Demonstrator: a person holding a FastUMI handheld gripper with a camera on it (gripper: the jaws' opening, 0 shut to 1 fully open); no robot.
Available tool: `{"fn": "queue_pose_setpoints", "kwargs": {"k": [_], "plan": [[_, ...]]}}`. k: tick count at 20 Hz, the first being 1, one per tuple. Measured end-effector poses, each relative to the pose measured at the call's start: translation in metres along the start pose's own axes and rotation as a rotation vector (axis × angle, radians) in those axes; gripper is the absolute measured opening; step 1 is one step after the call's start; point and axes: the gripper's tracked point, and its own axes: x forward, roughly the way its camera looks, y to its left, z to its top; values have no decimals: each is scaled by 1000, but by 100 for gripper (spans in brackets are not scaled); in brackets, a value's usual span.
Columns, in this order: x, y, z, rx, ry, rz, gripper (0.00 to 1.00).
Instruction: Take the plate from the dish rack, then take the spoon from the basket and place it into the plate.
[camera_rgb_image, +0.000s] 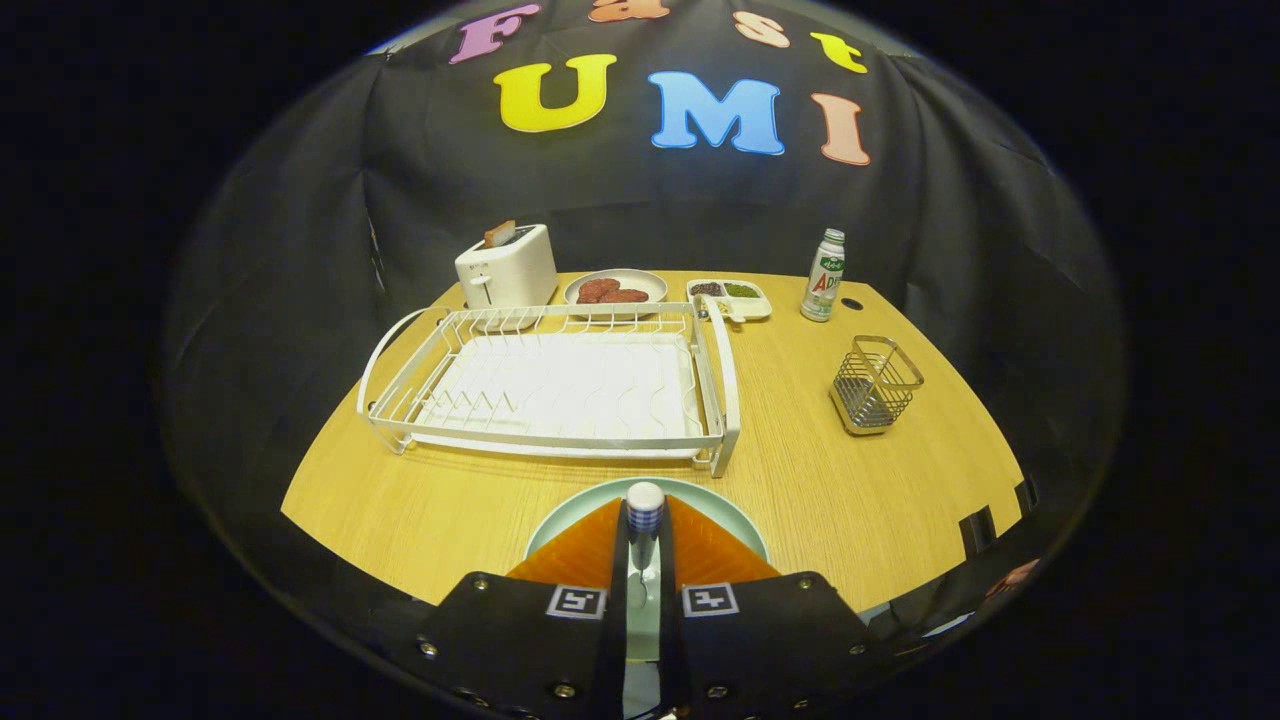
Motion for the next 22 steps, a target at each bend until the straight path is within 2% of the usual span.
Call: {"fn": "queue_pose_setpoints", "kwargs": {"k": [4, 7, 22], "plan": [[2, -4, 2, -6, 1, -3, 13], [5, -12, 9, 9, -17, -33, 20], [6, -15, 30, 6, -52, -40, 20]]}}
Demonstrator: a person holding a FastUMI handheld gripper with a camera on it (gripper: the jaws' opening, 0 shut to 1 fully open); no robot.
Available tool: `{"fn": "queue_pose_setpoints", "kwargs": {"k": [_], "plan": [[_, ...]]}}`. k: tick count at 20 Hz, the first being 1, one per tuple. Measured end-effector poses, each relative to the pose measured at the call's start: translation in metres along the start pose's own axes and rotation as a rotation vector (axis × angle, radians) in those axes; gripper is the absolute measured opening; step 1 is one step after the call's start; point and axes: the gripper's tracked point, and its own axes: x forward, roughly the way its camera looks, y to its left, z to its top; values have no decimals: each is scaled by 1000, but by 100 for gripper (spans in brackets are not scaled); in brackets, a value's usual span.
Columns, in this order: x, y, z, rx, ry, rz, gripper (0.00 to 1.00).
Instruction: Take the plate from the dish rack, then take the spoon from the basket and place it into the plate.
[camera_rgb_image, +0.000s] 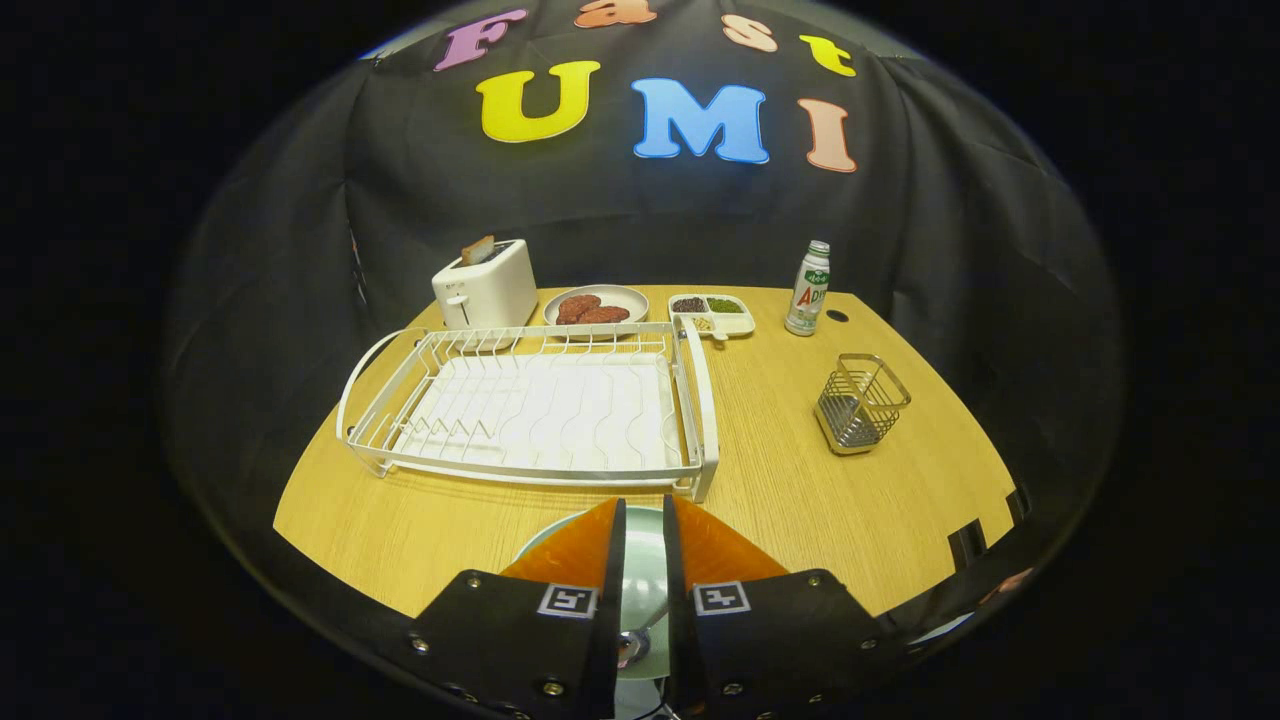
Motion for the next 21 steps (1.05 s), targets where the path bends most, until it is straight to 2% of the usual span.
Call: {"fn": "queue_pose_setpoints", "kwargs": {"k": [3, 5, 8, 9, 13, 18, 21], "plan": [[-8, -2, 25, -7, -71, -4, 24], [-16, -15, 44, -14, -128, -48, 80], [-27, -15, 78, -4, -222, -37, 84], [-29, -15, 90, -6, -255, -27, 100], [-45, -19, 143, -13, -395, -13, 98], [-60, -40, 215, -14, -578, -48, 98], [-67, -52, 257, -25, -715, -40, 98]]}}
